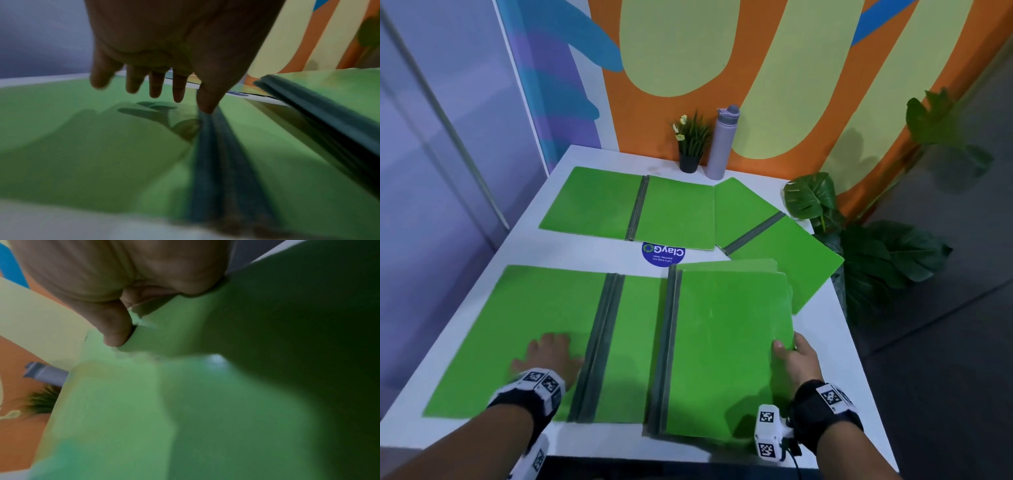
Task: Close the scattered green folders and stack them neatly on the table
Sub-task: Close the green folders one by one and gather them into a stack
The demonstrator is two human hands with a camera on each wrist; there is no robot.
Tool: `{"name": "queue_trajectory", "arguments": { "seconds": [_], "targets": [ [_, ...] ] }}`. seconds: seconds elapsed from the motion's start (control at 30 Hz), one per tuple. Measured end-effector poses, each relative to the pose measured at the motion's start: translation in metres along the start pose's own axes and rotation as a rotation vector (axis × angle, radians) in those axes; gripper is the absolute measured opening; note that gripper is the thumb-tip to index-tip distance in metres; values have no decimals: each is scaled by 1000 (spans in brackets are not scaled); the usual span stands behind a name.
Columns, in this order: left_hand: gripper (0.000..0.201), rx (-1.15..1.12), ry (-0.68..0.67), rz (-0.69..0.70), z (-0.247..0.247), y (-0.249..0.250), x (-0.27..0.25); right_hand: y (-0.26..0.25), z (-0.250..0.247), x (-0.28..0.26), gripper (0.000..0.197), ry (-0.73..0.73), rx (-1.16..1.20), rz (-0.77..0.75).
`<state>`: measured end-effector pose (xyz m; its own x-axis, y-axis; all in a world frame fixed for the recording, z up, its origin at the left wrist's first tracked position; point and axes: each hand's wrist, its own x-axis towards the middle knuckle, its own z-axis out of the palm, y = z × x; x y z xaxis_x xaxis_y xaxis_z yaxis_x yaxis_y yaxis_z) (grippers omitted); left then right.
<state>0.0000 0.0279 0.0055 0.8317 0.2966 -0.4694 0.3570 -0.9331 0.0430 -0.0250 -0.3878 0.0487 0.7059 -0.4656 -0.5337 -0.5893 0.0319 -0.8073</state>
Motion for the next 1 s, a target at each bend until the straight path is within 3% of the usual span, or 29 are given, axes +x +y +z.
{"name": "queue_trajectory", "arguments": {
  "seconds": [0.1, 0.33, 0.47, 0.57, 0.67, 0.73, 0.83, 0.93, 1.0],
  "targets": [
    [53, -148, 9, 98, 8, 18, -3, 8, 12, -4, 53, -38, -15, 20],
    [28, -93, 35, 53, 8, 15, -7, 19, 21, -9, 68, -78, -14, 13],
    [19, -261, 104, 69, -10, 27, -14, 18, 18, -9, 68, -85, 36, 13],
    [10, -425, 254, 177, -45, 42, -31, 4, 12, -6, 76, -117, 116, 24],
    [7, -582, 400, 391, -89, 52, -64, -9, 5, 0, 72, -171, 234, 17],
    [4, -695, 445, 516, -114, 55, -90, -20, 6, -1, 80, -223, 300, 8],
    [4, -870, 435, 617, -131, 59, -111, -27, 14, 0, 82, -277, 411, -7],
    [6, -1093, 338, 554, -126, 58, -107, -28, 28, -2, 89, -361, 428, -31],
    [12, -1226, 224, 488, -116, 54, -98, -25, 38, -4, 83, -385, 410, -45]
  ]
}}
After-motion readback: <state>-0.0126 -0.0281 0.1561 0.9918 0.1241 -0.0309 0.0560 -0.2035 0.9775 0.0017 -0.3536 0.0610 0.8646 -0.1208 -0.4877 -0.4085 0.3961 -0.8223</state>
